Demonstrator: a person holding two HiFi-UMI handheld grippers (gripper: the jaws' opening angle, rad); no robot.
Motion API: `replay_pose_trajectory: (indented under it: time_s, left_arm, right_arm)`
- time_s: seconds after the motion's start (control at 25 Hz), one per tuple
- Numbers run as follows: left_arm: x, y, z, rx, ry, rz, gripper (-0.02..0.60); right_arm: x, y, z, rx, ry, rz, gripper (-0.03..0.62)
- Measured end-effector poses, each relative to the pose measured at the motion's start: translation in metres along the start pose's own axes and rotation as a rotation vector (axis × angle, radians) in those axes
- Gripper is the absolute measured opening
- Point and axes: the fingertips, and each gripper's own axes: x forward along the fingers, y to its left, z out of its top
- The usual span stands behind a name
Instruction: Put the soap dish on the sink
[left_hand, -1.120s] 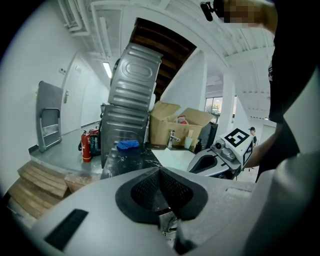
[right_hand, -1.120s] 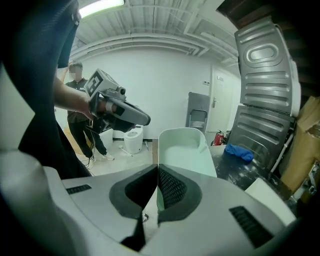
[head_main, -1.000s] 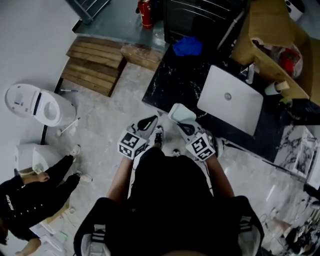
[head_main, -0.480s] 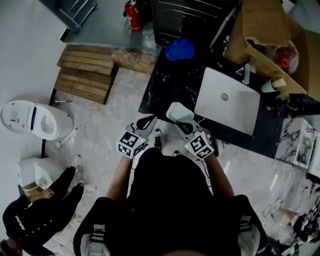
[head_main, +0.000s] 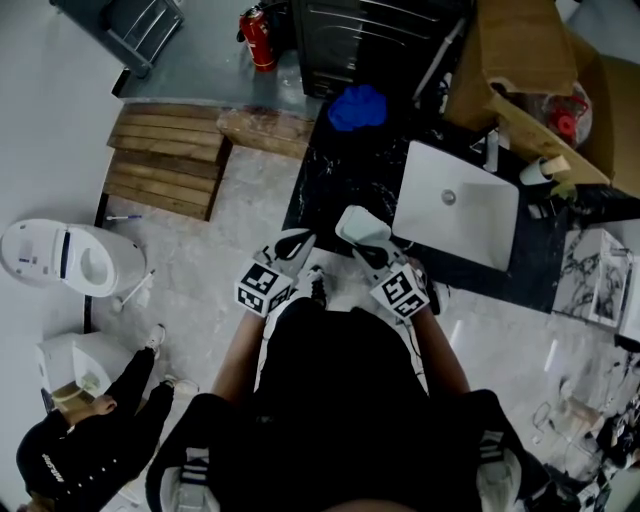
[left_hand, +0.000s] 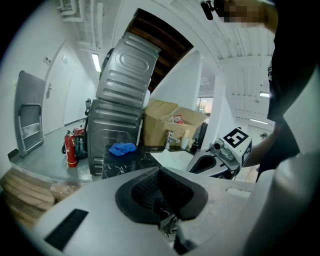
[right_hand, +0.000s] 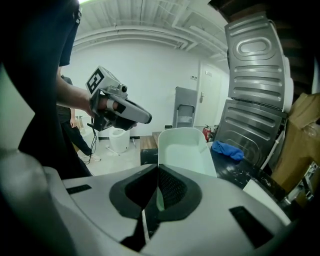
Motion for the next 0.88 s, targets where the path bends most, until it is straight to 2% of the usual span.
replay_pose_trajectory:
  time_s: [0.64, 0.88]
  left_arm:
    - [-0.015, 0.054, 0.001, 0.037, 0.012, -0.074, 0.000]
    - [-0.019, 0.057, -0.004, 0.027, 0.018, -0.102, 0.000]
  right_arm:
    - [0.040, -0.007, 0.026, 0.035, 0.009, -0.117, -0.002]
    - [0.044, 0.000, 0.032, 0.060, 0.010, -0.141, -0.002]
